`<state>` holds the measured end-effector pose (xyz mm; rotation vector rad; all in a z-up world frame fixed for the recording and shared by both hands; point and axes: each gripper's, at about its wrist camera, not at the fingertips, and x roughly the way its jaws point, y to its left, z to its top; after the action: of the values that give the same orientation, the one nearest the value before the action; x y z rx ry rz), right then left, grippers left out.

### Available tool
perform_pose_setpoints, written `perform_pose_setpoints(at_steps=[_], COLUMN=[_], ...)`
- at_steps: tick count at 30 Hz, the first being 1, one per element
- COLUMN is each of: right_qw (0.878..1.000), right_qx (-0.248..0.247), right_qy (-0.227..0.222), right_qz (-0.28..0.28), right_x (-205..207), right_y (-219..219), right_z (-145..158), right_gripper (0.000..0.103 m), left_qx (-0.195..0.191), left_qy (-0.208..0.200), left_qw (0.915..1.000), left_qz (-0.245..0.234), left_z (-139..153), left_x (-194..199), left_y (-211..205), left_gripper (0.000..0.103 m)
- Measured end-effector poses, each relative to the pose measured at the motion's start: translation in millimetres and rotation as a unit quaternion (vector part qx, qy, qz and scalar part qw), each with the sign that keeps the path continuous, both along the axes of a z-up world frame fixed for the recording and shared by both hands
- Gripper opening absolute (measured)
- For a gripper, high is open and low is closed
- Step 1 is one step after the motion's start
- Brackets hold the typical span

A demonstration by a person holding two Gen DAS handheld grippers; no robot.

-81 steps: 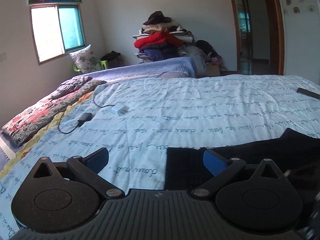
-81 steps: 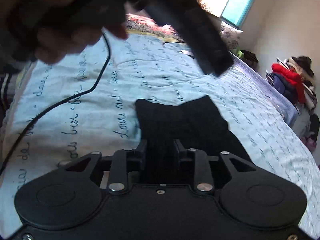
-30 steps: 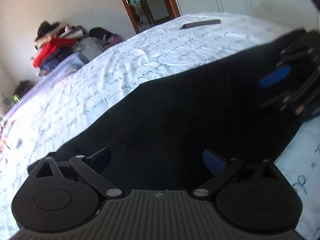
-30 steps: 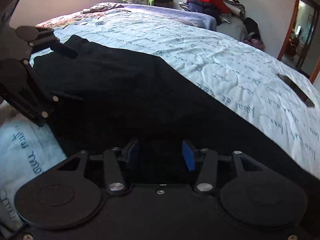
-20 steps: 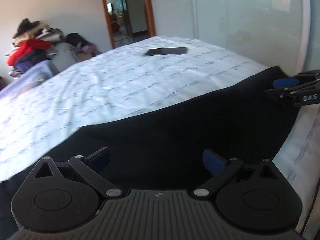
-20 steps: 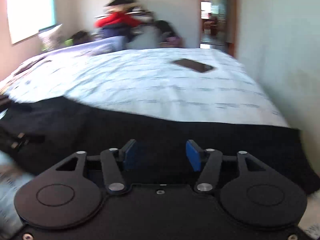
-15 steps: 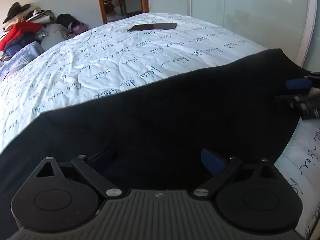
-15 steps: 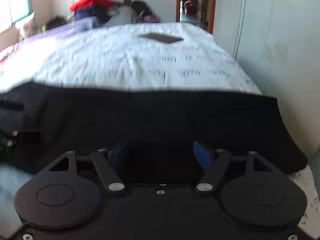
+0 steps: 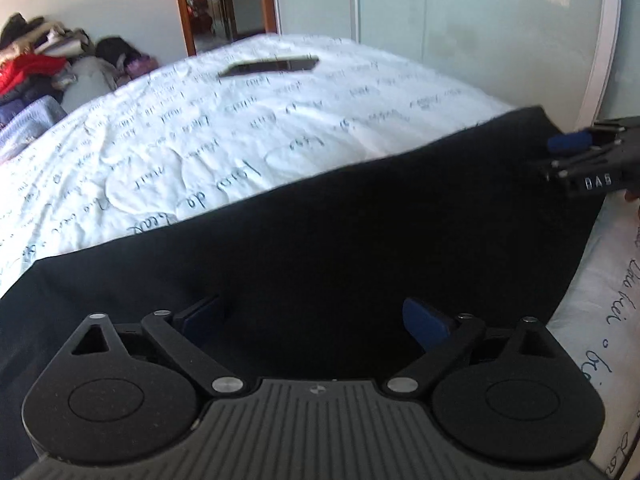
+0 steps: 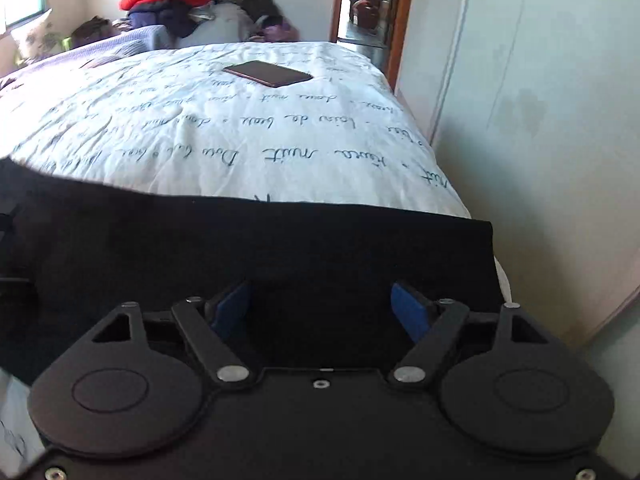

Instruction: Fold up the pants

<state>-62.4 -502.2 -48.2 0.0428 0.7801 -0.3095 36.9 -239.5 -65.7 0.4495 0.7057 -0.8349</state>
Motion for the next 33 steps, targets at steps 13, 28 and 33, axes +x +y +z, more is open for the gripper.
perform_pose_setpoints(at_steps=[13,28,33], right_qw=[0.994,0.985,0.931], right_qx=[0.064,-0.018,0.221], right_qy=[-0.041,-0.076,-0.189], right_qz=[-0.083,-0.155,-0.221], right_x=[4.8,-82.1,-130.9], right_y=[-80.2,-40.0,-68.0], right_z=[0.2,18.7,9.1], right_gripper=[0.079,0.085,0.084], left_qx=[0.008,0.004,0.007], left_qy=[-0.027,-0.055,-0.061], left_qw=[0.999,0.9973,0.9966], left_qz=[-0.035,-0.048,-0.054], left_z=[2.9,3.4,1.4], left_x=[-10.5,-23.3,-28.6], left_y=[-42.3,-65.1,-65.1], left_gripper=[0.098,0.099,0.1])
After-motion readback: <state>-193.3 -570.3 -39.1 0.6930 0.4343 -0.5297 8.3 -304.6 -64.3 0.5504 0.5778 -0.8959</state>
